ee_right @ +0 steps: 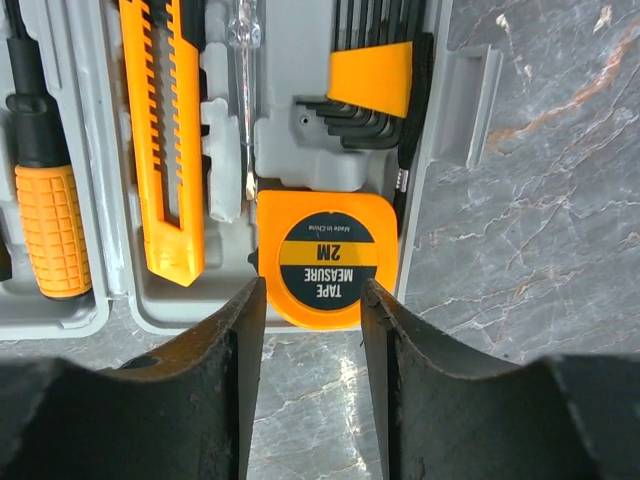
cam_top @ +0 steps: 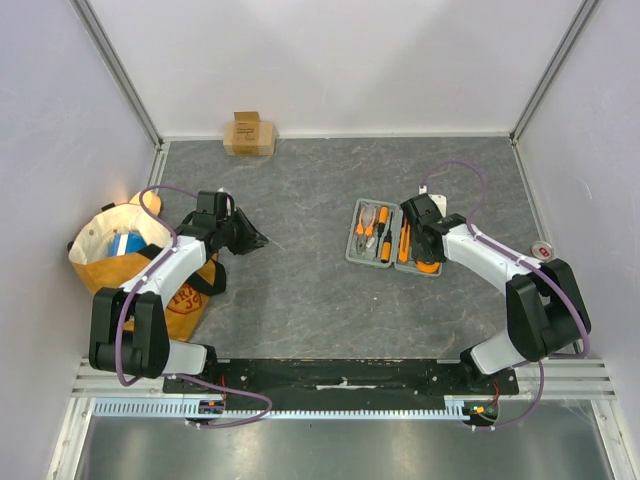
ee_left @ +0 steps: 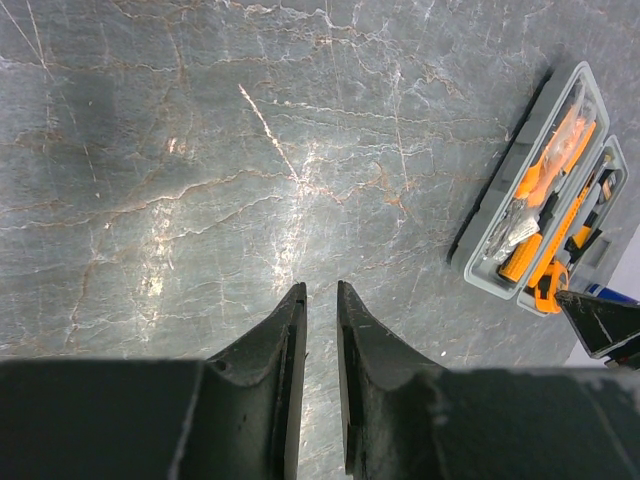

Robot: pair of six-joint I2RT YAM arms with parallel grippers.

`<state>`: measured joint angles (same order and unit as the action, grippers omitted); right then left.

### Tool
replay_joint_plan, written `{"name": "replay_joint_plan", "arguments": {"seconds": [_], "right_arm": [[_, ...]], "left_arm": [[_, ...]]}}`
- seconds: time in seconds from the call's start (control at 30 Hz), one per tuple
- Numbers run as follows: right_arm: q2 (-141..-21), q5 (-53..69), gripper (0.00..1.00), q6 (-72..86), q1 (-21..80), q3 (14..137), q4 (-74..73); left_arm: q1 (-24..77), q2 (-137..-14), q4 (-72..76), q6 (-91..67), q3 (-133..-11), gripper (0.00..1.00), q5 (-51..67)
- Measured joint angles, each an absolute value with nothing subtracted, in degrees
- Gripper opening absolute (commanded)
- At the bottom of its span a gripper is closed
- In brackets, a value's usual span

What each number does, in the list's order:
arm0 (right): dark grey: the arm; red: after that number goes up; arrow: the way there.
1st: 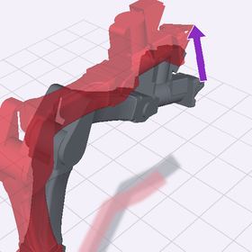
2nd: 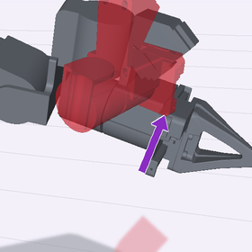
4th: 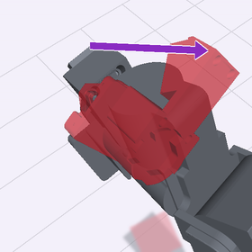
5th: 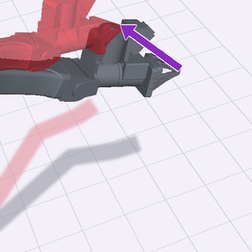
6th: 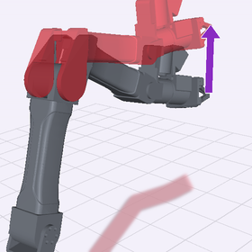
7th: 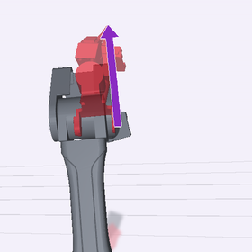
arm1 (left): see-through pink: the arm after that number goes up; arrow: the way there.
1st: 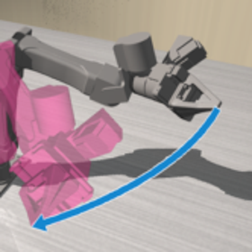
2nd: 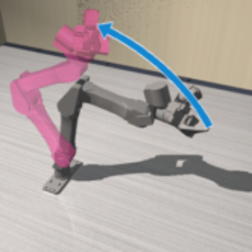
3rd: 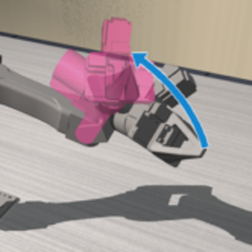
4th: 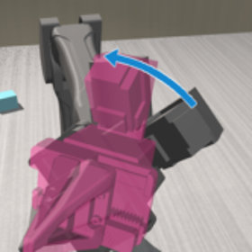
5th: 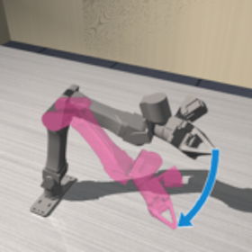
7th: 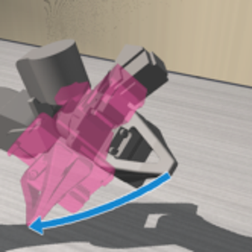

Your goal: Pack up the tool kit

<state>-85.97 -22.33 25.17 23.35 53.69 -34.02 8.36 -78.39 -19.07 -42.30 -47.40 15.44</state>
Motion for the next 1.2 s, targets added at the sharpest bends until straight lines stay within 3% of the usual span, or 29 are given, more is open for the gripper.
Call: {"name": "replay_joint_plan", "arguments": {"seconds": [0.9,1.2], "right_arm": [[-85.54,-22.83,0.34,31.05,23.40,48.99,-25.65],[-80.53,-22.35,0.47,31.75,23.35,48.82,-31.31]], "left_arm": [[8.36,-79.15,-18.17,-42.30,-46.74,0.24,17.02],[10.72,-84.12,-15.59,-42.09,-47.29,0.26,23.27]]}}
